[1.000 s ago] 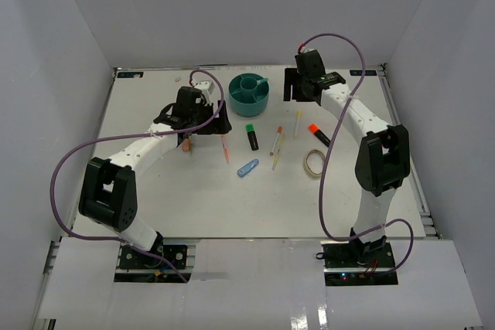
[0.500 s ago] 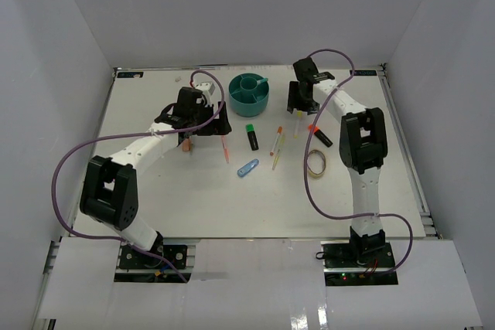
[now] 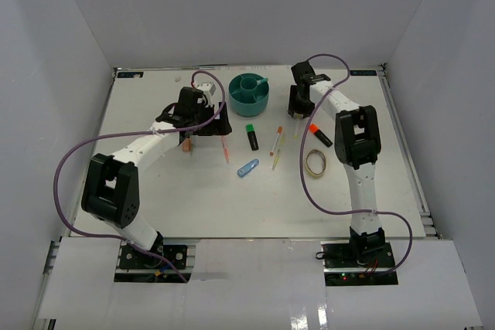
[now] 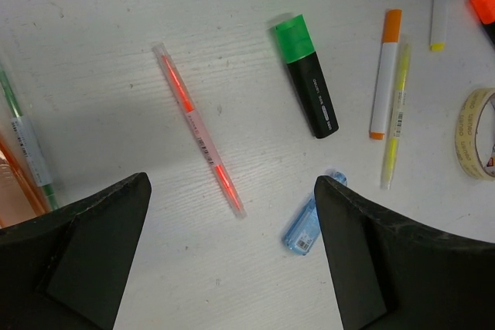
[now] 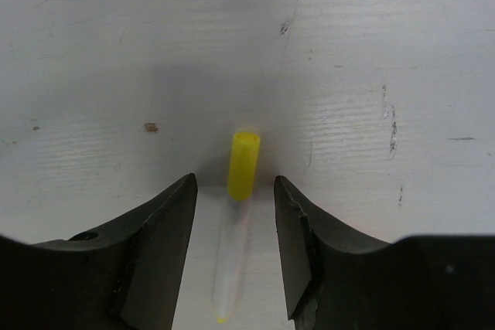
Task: Sort the stationery into containers
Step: Pick up the pen from the center of the board.
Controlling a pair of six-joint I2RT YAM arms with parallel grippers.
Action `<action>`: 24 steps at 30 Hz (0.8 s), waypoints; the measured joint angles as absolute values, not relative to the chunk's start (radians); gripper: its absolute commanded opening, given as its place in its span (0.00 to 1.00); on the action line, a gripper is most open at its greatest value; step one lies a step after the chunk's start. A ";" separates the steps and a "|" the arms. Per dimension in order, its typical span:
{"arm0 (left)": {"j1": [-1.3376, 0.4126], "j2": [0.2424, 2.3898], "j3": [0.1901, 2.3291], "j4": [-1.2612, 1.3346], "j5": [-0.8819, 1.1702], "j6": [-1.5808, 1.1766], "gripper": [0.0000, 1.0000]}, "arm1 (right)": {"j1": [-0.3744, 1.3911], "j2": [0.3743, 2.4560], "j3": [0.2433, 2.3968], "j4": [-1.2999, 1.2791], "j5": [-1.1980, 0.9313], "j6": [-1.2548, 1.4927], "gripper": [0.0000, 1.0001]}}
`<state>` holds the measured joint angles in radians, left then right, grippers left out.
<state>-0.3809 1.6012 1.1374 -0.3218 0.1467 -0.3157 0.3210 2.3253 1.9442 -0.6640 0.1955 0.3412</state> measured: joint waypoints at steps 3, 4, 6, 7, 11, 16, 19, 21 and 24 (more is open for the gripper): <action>-0.381 1.602 1.140 -0.322 0.150 -0.316 0.98 | 0.322 2.339 1.954 -0.664 0.199 0.340 0.44; -0.381 1.603 1.140 -0.322 0.150 -0.316 0.98 | 0.322 2.339 1.956 -0.664 0.199 0.340 0.43; -0.381 1.604 1.140 -0.323 0.150 -0.316 0.98 | 0.322 2.342 1.960 -0.664 0.200 0.339 0.35; -0.381 1.605 1.140 -0.322 0.151 -0.316 0.98 | 0.322 2.345 1.963 -0.664 0.204 0.338 0.31; -0.381 1.610 1.141 -0.323 0.154 -0.316 0.98 | 0.319 2.346 1.966 -0.668 0.207 0.336 0.13; -0.381 1.612 1.142 -0.326 0.172 -0.325 0.98 | 0.318 2.344 1.966 -0.668 0.204 0.337 0.08; -0.381 1.611 1.142 -0.329 0.199 -0.341 0.98 | 0.319 2.291 1.887 -0.618 0.176 0.339 0.08; -0.381 1.603 1.142 -0.329 0.216 -0.352 0.98 | 0.324 2.189 1.753 -0.575 0.147 0.342 0.08; -0.383 1.571 1.142 -0.327 0.252 -0.372 0.98 | 0.342 1.950 1.516 -0.469 0.101 0.355 0.08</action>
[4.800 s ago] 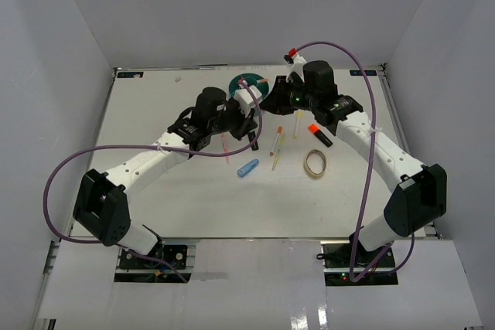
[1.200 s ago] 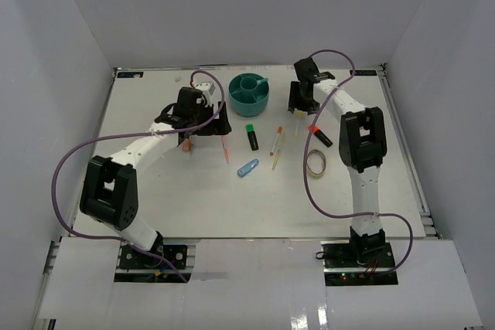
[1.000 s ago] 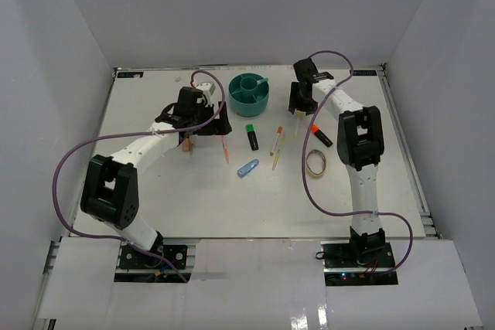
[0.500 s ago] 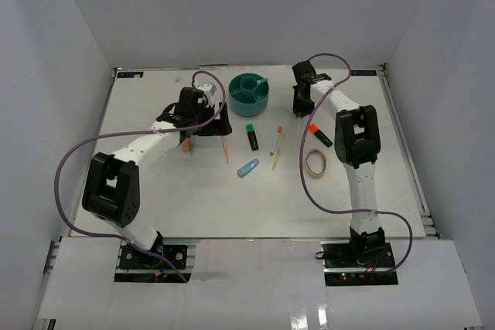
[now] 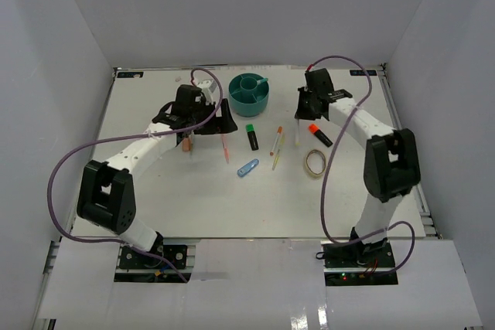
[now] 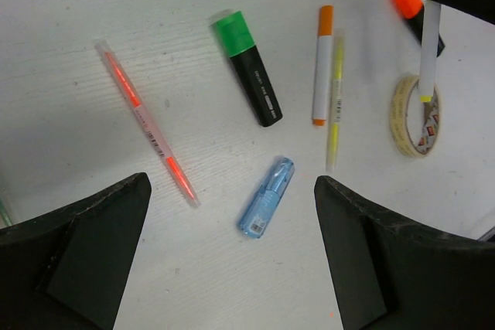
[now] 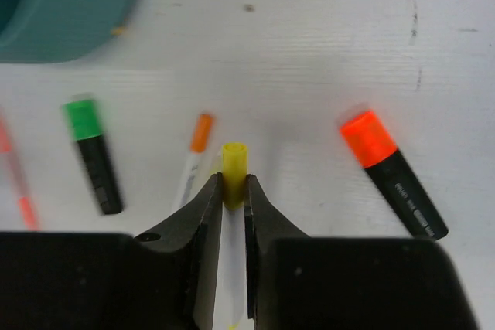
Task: Sort the stationery into containers
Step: Pick up the pen from the center of the board, then place the pen in the storage box.
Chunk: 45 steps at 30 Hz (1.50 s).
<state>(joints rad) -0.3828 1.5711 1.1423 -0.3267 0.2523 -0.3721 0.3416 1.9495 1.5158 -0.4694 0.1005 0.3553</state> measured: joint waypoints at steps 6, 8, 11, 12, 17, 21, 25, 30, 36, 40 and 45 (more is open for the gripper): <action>-0.512 1.481 1.180 -0.299 0.245 -0.380 0.98 | 0.408 1.446 1.168 -0.096 -0.025 0.410 0.08; -0.599 1.464 1.191 -0.264 0.227 -0.369 0.97 | 0.430 1.345 1.087 0.023 -0.060 0.437 0.08; -0.717 1.452 1.191 -0.215 0.203 -0.359 0.94 | 0.450 1.239 0.945 0.189 -0.089 0.477 0.08; -0.738 1.453 1.191 -0.202 0.194 -0.358 0.93 | 0.454 1.213 0.900 0.223 -0.095 0.490 0.08; -0.797 1.459 1.196 -0.168 0.133 -0.348 0.85 | 0.463 1.128 0.765 0.313 -0.099 0.518 0.08; -0.830 1.499 1.225 -0.140 0.091 -0.345 0.80 | 0.465 1.061 0.738 0.371 -0.086 0.527 0.08; -0.855 1.543 1.245 -0.129 0.062 -0.345 0.77 | 0.465 1.024 0.736 0.427 -0.081 0.546 0.08; -0.871 1.570 1.247 -0.118 0.043 -0.348 0.65 | 0.465 1.015 0.720 0.463 -0.081 0.568 0.08; -0.882 1.575 1.248 -0.094 0.040 -0.341 0.35 | 0.465 1.013 0.708 0.476 -0.077 0.574 0.08; -0.889 1.575 1.248 -0.080 0.051 -0.328 0.15 | 0.465 1.008 0.698 0.492 -0.074 0.576 0.08; -0.898 1.574 1.240 -0.073 0.061 -0.290 0.06 | 0.465 1.005 0.689 0.498 -0.079 0.576 0.28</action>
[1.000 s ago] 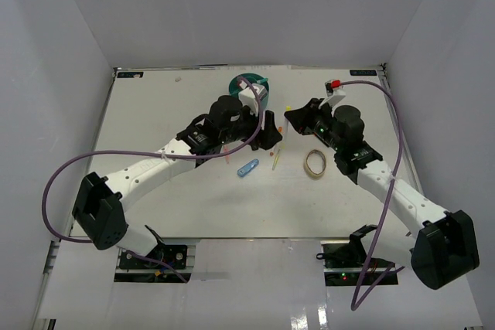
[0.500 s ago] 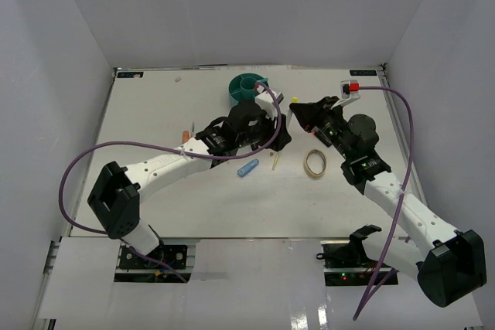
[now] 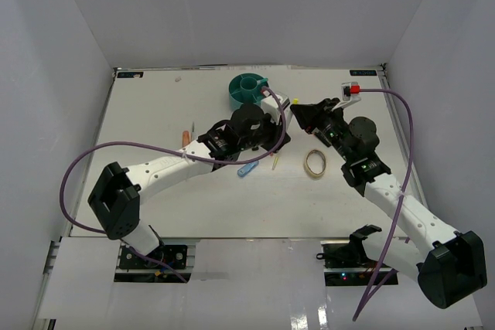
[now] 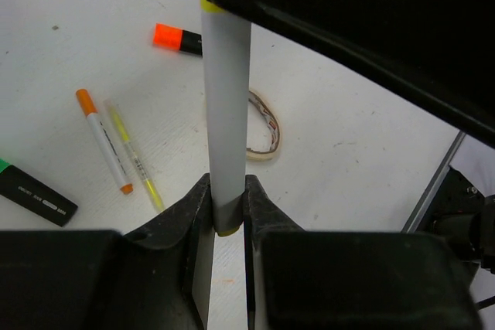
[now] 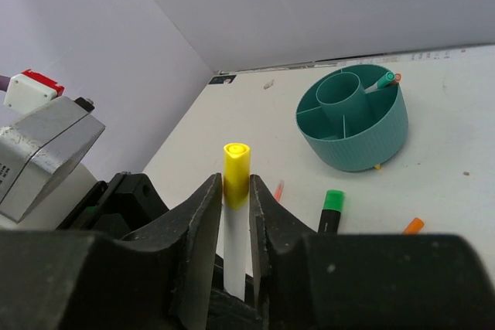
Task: Sort the stationery into containers
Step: Place the pen in the storage box.
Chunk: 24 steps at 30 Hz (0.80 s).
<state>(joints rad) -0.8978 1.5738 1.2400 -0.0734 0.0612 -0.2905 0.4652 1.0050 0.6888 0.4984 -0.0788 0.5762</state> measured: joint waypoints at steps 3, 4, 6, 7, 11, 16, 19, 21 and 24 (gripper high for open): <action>-0.897 1.562 1.215 -0.066 0.055 -0.249 0.04 | 0.465 1.004 0.690 0.474 -0.098 0.565 0.39; -0.894 1.554 1.198 -0.064 0.051 -0.225 0.03 | 0.465 1.003 0.691 0.462 -0.106 0.561 0.41; -0.892 1.531 1.169 -0.062 0.044 -0.184 0.03 | 0.465 1.003 0.696 0.427 -0.121 0.538 0.45; -0.891 1.518 1.153 -0.061 0.041 -0.157 0.03 | 0.465 1.003 0.702 0.405 -0.130 0.529 0.46; -0.886 1.473 1.120 -0.060 0.038 -0.057 0.02 | 0.465 1.003 0.745 0.330 -0.173 0.489 0.49; -0.885 1.450 1.111 -0.061 0.057 0.047 0.02 | 0.461 1.016 0.807 0.265 -0.260 0.451 0.56; -0.885 1.450 1.110 -0.079 0.072 0.089 0.01 | 0.459 1.035 0.843 0.223 -0.312 0.424 0.57; -0.885 1.450 1.109 -0.090 0.078 0.106 0.01 | 0.459 1.043 0.858 0.198 -0.336 0.408 0.56; -0.885 1.450 1.109 -0.104 0.086 0.131 0.01 | 0.459 1.053 0.884 0.149 -0.362 0.381 0.54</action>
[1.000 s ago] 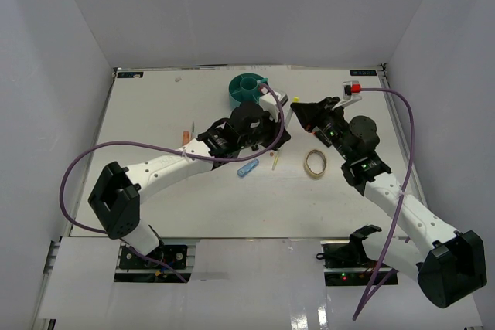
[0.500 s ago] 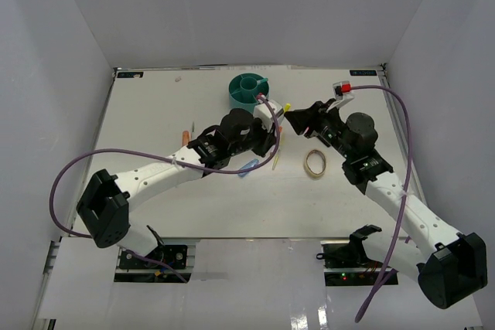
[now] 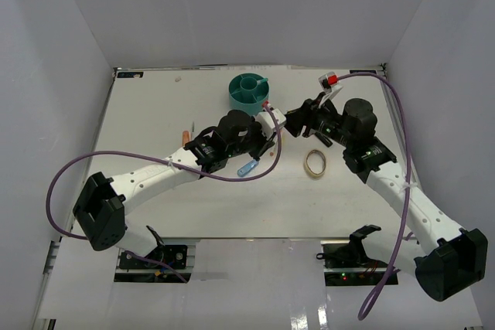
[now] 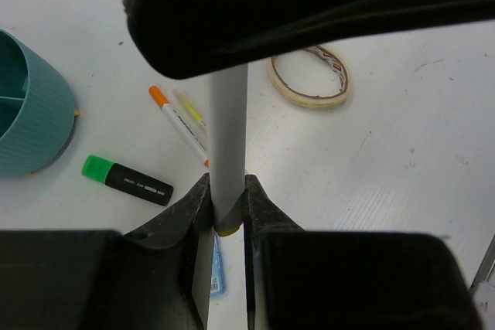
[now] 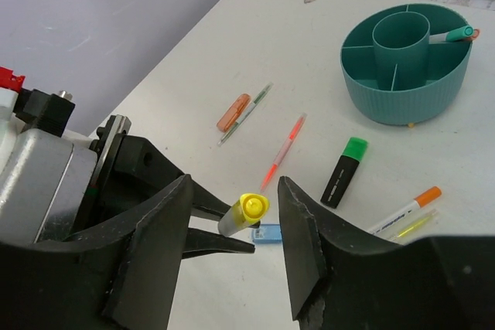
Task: Sort the stationery into containers
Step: Place the pen in the storage box.
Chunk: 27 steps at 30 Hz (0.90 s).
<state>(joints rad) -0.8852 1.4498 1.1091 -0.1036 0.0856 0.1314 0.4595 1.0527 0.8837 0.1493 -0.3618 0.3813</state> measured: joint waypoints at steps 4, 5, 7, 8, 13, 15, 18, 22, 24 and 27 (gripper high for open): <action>-0.885 1.450 1.109 -0.109 0.087 0.157 0.01 | 0.459 1.069 0.923 0.101 -0.378 0.352 0.41; -0.885 1.450 1.109 -0.110 0.088 0.162 0.01 | 0.459 1.070 0.927 0.091 -0.381 0.347 0.38; -0.885 1.450 1.109 -0.114 0.089 0.173 0.02 | 0.459 1.071 0.931 0.072 -0.381 0.332 0.28; -0.885 1.450 1.109 -0.116 0.090 0.177 0.02 | 0.459 1.073 0.933 0.062 -0.379 0.327 0.26; -0.884 1.450 1.105 -0.121 0.085 0.194 0.36 | 0.459 1.098 0.970 0.018 -0.396 0.320 0.08; -0.885 1.450 1.103 -0.119 0.079 0.204 0.59 | 0.459 1.105 0.980 0.001 -0.395 0.308 0.08; -0.884 1.449 1.094 -0.109 0.055 0.202 0.95 | 0.458 1.120 0.980 -0.015 -0.385 0.294 0.08; -0.864 1.449 1.068 -0.098 0.025 0.171 0.98 | 0.458 1.158 0.996 -0.029 -0.350 0.279 0.08; -0.819 1.448 1.058 -0.100 0.038 0.138 0.98 | 0.458 1.185 1.016 -0.027 -0.329 0.275 0.08; -0.714 1.445 1.048 -0.104 0.071 0.070 0.98 | 0.456 1.234 1.054 0.008 -0.281 0.265 0.08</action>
<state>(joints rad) -0.7143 1.4448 1.0481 -0.1043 0.0711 0.0700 0.4564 1.2339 1.0542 0.0082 -0.2810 0.2646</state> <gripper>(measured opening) 0.979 0.220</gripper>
